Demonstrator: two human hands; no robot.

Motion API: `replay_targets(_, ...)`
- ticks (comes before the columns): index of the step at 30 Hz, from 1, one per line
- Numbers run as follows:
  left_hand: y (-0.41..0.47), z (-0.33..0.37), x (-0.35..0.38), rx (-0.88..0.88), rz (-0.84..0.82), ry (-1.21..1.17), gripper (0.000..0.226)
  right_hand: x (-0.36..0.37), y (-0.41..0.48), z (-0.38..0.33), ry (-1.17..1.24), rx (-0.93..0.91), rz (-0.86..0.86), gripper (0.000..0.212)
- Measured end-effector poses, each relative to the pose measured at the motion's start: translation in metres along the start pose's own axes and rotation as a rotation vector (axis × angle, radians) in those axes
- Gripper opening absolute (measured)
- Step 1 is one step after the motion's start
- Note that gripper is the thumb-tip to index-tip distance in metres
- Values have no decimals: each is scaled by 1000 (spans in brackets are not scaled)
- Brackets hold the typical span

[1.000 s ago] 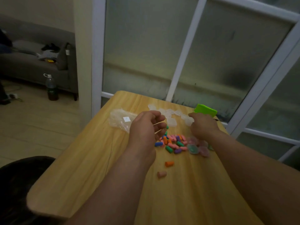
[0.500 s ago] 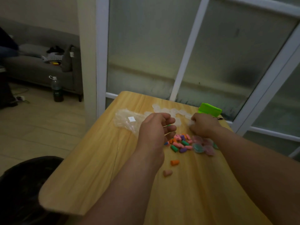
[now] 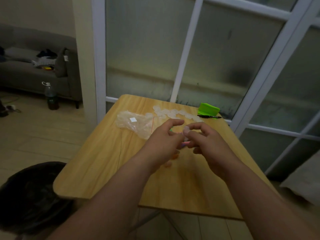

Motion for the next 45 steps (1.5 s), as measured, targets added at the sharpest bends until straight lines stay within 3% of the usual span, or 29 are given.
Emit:
replay_targets(15,-25,15,11,158,-202,84,27,-14,-45,10,94,-99,82,24)
replay_targets(27,-25,14,24,170,-300,84,29,-23,-36,36,216,29,51,19)
replay_targets(45,-23,9,20,112,-244,44,25,-18,-35,36,219,39,-4,20)
Point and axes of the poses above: each hand's wrist, its own y-axis towards the middle knuckle, its own x-axis out of the palm, z = x × y, the point moved 10 cm from there along y, towards the middle knuckle, and after that the axes turned 14 degrees about x, right-handed, at the moved point
